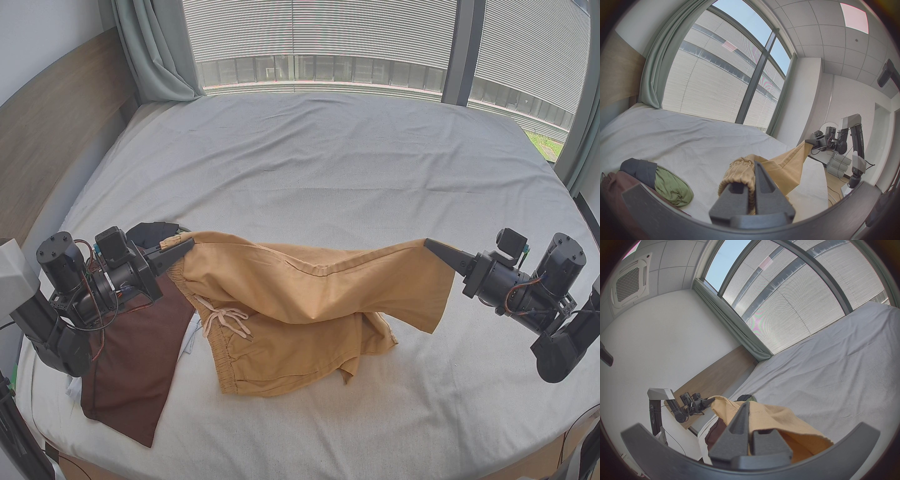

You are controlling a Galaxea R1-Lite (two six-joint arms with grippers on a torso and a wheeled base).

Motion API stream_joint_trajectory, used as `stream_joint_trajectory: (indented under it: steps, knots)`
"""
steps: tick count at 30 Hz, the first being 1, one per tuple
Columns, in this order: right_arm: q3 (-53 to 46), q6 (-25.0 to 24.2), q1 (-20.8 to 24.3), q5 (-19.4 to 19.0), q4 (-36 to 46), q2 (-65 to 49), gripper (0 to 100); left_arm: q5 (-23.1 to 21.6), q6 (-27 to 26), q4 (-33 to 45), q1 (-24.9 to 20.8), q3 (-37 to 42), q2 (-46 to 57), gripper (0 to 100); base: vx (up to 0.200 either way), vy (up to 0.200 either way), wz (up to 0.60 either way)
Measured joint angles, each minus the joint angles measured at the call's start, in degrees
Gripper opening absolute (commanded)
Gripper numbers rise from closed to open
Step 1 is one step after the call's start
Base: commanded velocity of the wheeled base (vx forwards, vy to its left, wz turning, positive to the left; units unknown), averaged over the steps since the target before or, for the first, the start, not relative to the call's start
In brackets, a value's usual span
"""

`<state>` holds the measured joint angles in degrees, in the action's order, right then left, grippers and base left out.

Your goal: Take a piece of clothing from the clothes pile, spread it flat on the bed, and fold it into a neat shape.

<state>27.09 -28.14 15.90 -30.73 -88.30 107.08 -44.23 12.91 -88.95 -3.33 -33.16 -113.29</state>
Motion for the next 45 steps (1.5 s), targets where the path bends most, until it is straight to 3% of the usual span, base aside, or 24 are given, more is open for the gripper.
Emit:
stream_joint_trajectory:
  steps: [45]
  knots:
    - [1.94, -1.26, -3.33, 0.88, 0.0, -2.1, 0, 0.17, 0.91, -0.02, 2.15, -2.97, 0.72, 0, 0.0, 0.0, 0.0]
